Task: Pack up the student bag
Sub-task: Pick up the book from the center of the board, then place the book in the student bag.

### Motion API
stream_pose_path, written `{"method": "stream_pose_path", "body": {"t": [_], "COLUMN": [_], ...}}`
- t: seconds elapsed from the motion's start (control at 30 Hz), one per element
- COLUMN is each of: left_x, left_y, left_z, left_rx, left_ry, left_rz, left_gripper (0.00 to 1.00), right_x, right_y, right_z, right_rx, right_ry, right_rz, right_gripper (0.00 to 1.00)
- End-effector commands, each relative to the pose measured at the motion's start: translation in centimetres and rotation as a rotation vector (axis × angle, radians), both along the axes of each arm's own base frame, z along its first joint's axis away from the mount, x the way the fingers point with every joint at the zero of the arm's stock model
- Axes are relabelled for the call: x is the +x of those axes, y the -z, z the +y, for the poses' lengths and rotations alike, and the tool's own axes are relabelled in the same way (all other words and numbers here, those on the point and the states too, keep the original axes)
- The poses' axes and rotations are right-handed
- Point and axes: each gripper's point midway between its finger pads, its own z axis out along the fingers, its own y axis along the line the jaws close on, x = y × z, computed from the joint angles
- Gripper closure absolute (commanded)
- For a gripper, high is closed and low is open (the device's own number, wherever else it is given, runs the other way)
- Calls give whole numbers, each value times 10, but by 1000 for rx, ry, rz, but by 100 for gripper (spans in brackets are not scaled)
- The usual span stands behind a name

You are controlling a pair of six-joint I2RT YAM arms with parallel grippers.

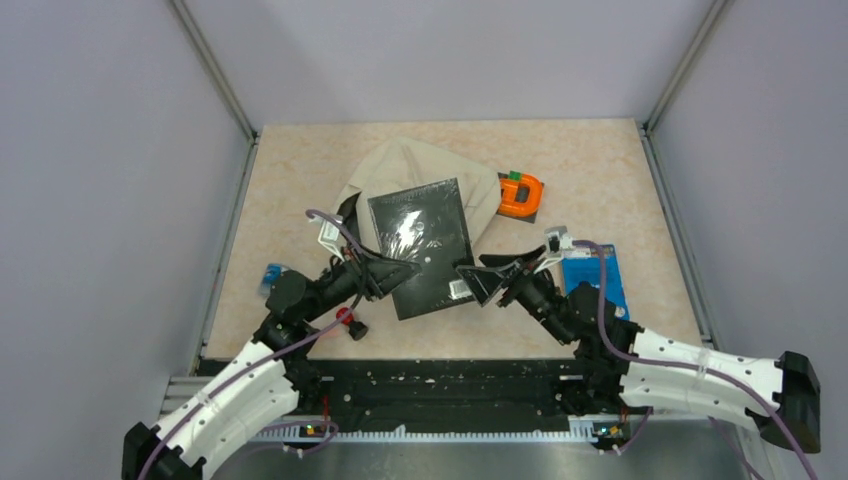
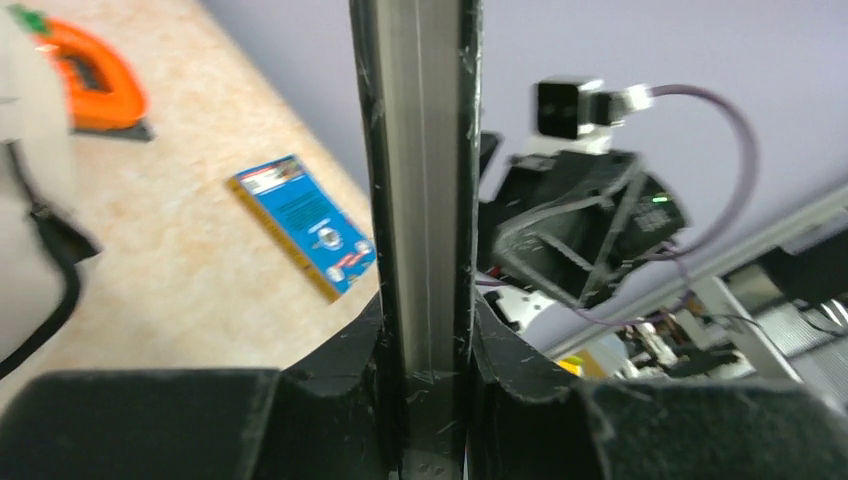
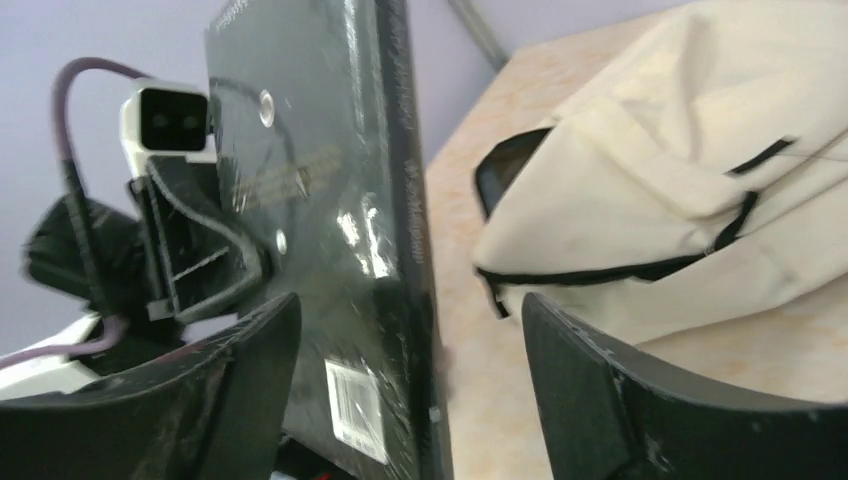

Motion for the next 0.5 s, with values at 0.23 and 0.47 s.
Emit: {"method": "stream_pose_path", "body": {"t": [0.23, 0.47], "left_x": [86, 117], "left_y": [15, -13], "left_z": [79, 122], "left_rx": [253, 308], "left_ry": [-633, -776], "left_rz": [109, 87], "left_gripper": [100, 100], "right_x": [72, 109], "right_y": [-7, 4], "right_z": [-23, 5], "right_rx": [-355, -487], "right_ry": [115, -21], "right_rz": [-110, -190], "right_gripper": [1, 1]}}
